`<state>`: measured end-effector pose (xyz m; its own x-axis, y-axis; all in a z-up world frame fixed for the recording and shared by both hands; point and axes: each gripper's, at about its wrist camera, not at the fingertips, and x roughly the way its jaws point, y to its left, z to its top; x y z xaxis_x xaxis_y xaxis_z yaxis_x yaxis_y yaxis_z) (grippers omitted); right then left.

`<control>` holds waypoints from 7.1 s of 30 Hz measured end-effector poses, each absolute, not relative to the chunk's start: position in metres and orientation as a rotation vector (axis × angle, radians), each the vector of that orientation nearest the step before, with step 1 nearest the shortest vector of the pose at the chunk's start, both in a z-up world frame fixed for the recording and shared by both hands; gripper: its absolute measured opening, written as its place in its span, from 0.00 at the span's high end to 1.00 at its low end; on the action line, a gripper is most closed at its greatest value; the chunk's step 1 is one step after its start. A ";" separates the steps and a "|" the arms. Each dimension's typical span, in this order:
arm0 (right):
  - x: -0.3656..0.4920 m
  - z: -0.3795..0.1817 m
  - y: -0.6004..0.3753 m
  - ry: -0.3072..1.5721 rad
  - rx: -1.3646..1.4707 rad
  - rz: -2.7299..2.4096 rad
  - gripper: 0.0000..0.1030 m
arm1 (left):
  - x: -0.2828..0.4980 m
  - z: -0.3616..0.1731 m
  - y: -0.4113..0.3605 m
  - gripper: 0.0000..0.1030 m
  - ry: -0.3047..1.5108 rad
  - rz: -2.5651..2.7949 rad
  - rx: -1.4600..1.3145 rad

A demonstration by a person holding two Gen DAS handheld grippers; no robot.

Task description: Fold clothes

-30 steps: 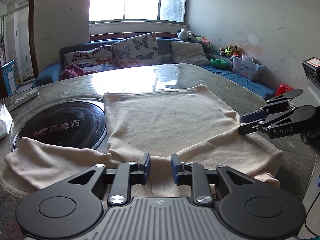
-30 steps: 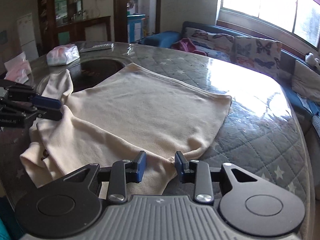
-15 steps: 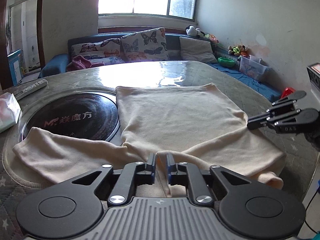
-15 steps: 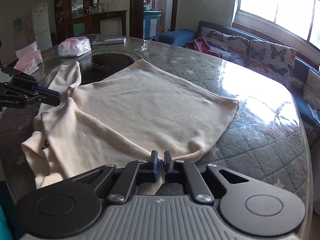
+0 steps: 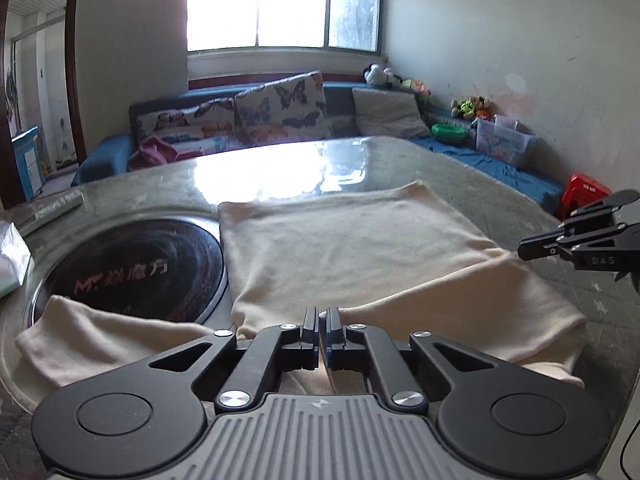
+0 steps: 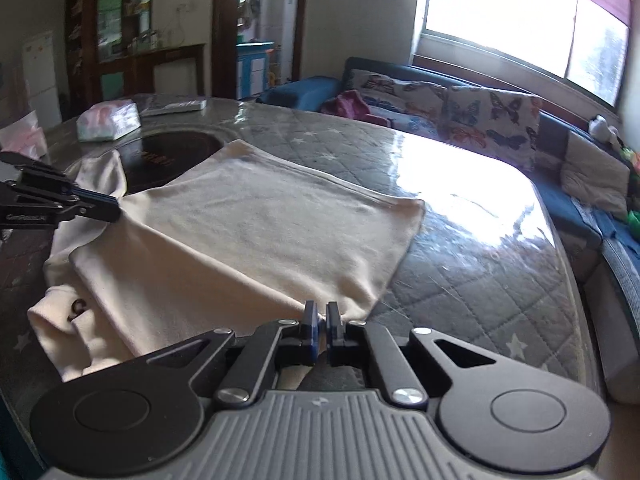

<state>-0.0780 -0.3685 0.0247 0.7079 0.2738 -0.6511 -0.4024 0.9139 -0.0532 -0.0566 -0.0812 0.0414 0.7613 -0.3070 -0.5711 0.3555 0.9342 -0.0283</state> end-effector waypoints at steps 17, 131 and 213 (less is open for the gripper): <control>-0.074 0.014 -0.351 0.691 -0.161 0.406 0.94 | -0.056 0.032 -0.104 0.89 0.629 -0.413 0.121; -0.091 0.029 -0.341 0.608 -0.113 0.371 0.96 | -0.037 0.032 -0.080 0.77 0.681 -0.357 0.014; -0.112 0.038 -0.306 0.685 -0.269 0.664 0.88 | -0.120 0.014 -0.082 0.58 0.513 -0.616 0.483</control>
<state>-0.1124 -0.3064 0.0384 0.5807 0.4758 -0.6606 -0.6453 0.7637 -0.0171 -0.1198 -0.0823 0.0140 0.7016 -0.4149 -0.5794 0.6452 0.7151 0.2692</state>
